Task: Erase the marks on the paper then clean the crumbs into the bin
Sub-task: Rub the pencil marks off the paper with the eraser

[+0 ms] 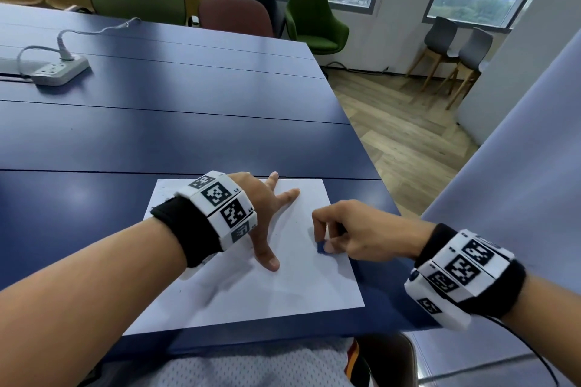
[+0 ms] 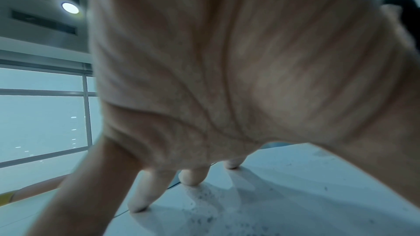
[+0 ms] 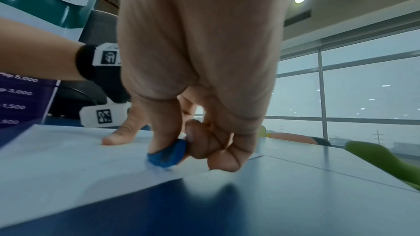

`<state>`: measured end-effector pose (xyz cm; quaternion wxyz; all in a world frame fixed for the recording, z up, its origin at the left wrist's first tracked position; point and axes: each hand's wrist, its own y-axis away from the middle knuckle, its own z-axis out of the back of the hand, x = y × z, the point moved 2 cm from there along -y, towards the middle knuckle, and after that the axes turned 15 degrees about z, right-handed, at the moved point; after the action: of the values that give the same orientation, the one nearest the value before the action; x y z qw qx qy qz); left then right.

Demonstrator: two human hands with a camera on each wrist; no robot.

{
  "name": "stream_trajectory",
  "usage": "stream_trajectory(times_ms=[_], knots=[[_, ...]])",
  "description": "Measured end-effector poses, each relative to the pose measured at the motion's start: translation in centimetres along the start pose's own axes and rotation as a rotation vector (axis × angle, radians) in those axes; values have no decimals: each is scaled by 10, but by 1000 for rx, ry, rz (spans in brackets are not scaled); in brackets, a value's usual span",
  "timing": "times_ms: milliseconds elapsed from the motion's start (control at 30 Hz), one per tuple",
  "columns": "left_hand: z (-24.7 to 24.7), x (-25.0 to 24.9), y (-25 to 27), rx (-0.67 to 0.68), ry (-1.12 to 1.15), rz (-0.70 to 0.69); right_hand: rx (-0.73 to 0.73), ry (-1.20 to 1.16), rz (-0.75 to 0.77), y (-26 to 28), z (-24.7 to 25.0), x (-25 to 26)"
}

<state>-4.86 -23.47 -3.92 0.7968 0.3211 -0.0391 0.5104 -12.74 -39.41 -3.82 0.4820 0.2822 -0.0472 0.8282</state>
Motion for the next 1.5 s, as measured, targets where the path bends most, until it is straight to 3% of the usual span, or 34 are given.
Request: stream_trajectory(times_ms=[100, 233, 400, 500, 600, 700, 933, 1067, 1200, 1333, 1500], knots=[[0, 0, 0, 16, 8, 6, 110, -15, 11, 4, 1, 5], [-1, 1, -1, 26, 13, 4, -47, -18, 9, 1, -4, 2], [1, 2, 2, 27, 18, -3, 109, -14, 6, 17, -2, 7], [-1, 4, 5, 13, 60, -31, 115, -3, 0, 14, -1, 7], [0, -1, 17, -43, 95, -149, 86, -22, -23, 18, -3, 6], [-3, -15, 28, -3, 148, -229, 63, -35, -21, 20, -4, 6], [-15, -29, 27, 1, 77, -211, -102, -30, -10, 19, -6, 1], [-14, -30, 29, 26, 72, -201, 23, -56, 44, 26, -13, 11], [-15, -30, 28, 30, 77, -199, -94, -26, 0, 25, -11, 5], [-14, -31, 29, 31, 73, -187, 10, -53, 22, 35, -18, 13], [-15, -29, 28, 22, 76, -197, -115, -53, -17, 39, -19, 8]])
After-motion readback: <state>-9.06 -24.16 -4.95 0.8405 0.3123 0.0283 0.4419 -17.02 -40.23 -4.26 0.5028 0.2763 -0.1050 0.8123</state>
